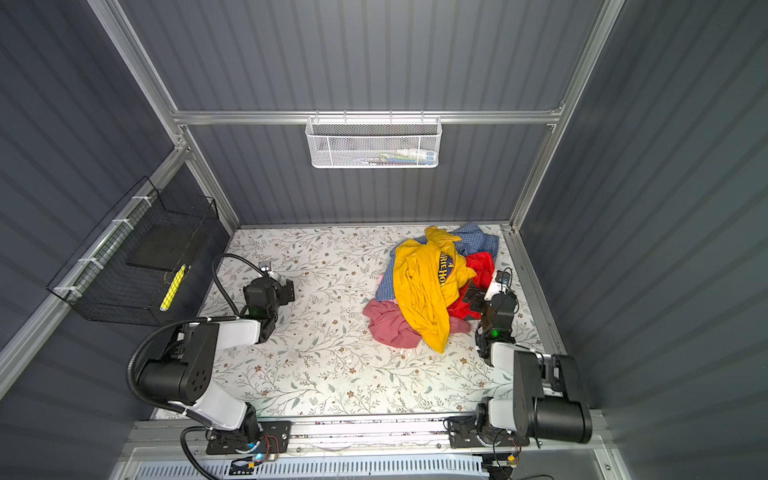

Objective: Pick out a specific cloth from the pile
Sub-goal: 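Move the right gripper toward the clothes pile while the left arm lifts slightly, then reach the right gripper over the pile and grasp the dark pink ribbed sweater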

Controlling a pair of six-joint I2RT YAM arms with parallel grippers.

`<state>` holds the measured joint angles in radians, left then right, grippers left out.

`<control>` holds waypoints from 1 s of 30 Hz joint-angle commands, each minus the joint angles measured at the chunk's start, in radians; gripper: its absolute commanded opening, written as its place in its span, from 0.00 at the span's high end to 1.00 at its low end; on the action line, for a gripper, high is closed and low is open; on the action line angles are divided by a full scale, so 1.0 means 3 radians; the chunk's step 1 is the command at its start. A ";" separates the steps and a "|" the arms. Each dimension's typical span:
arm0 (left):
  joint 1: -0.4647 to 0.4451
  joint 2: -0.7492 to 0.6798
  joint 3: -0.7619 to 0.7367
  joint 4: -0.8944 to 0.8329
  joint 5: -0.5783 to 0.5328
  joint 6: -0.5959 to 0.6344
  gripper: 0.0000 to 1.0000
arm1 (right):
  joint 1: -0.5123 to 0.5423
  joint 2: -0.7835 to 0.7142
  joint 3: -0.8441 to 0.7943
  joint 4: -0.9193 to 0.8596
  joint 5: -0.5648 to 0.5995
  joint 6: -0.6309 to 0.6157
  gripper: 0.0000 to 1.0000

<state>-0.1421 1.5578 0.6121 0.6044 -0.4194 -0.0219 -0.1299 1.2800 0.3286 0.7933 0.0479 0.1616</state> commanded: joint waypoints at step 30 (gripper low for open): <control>-0.0748 0.0221 0.1222 -0.2022 0.1265 -0.0884 0.00 | 0.0912 -0.0776 0.1679 -0.3358 -0.1317 0.0022 0.02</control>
<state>-0.3695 1.6020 0.9363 0.0174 -0.0841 -0.2726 0.0933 1.0359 0.7712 -0.0624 -0.4000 0.3004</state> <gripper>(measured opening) 0.998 0.978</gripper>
